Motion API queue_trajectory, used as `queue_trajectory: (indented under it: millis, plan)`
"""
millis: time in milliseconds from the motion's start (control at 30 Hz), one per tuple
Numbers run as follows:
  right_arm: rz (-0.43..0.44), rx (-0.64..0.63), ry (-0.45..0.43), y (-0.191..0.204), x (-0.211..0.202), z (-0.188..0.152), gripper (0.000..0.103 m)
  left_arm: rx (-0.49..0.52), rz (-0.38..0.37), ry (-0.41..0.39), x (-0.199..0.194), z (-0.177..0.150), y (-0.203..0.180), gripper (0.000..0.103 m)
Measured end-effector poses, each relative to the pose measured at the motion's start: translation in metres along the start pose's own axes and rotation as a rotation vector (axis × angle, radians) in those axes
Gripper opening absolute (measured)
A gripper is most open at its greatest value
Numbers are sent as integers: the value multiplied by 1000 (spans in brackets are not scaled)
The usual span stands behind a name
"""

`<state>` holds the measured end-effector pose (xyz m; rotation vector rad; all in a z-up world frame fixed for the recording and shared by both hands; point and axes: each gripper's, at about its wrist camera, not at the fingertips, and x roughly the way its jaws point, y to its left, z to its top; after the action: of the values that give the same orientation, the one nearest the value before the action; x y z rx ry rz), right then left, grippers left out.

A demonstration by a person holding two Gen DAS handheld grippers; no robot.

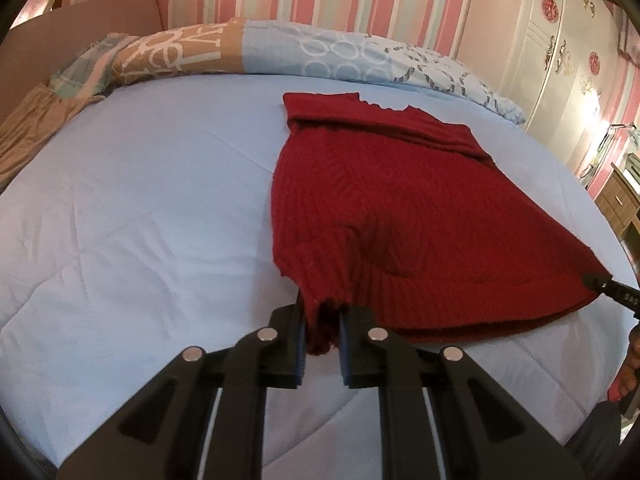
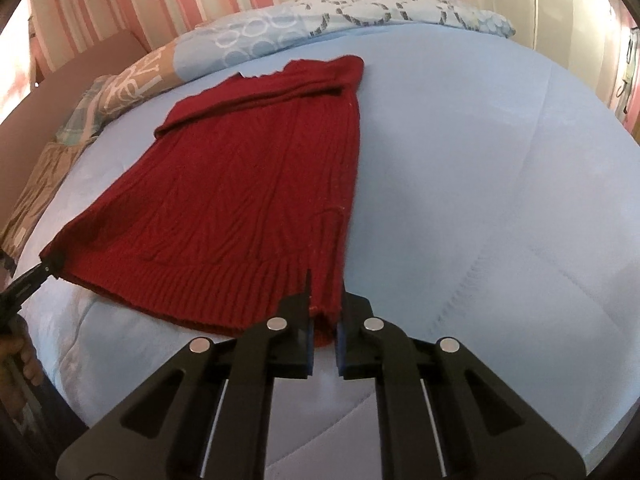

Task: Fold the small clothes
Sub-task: 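Close the left gripper on the sweater hem while the right gripper closes on the hem too, then lift the hem with both grippers and fold it over toward the collar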

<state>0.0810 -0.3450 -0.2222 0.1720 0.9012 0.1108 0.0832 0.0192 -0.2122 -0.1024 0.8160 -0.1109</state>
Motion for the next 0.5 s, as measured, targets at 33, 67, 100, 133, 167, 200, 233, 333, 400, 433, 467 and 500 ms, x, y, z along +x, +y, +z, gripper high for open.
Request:
queue_trajectory:
  millis: [33,67,100,133,167,200,233,333,400,433,467,500]
  plan:
    - [3,-5,-5,2,-3,2,8,-1,4,-4,-4,-1,0,12]
    - [2,-15,-17,5,-9,1,8,2,8,-7,-8,-1,0,12]
    - [0,-22,-23,7,-11,3,8,10,13,-13,-14,-2,-1,12]
    - [0,-30,-31,10,-17,3,8,18,18,-19,-20,-2,-1,12]
    - [3,-32,-36,12,-22,3,8,21,21,-23,-24,-2,-2,12]
    - [7,-32,-43,13,-29,1,8,20,22,-28,-31,-3,-1,12]
    - [8,-33,-47,14,-33,1,8,16,21,-29,-36,-3,-1,12]
    - [21,-27,-61,16,-50,-6,8,-4,13,-29,-54,-5,3,12]
    - [30,-24,-72,18,-61,-10,8,-16,6,-25,-61,-6,5,12]
    - [34,-20,-73,19,-65,-11,8,-27,-2,-19,-67,-7,7,12]
    - [38,-16,-75,19,-69,-13,8,-36,-8,-13,-70,-9,9,12]
    - [41,-16,-74,20,-72,-14,8,-43,-12,-7,-73,-11,11,12]
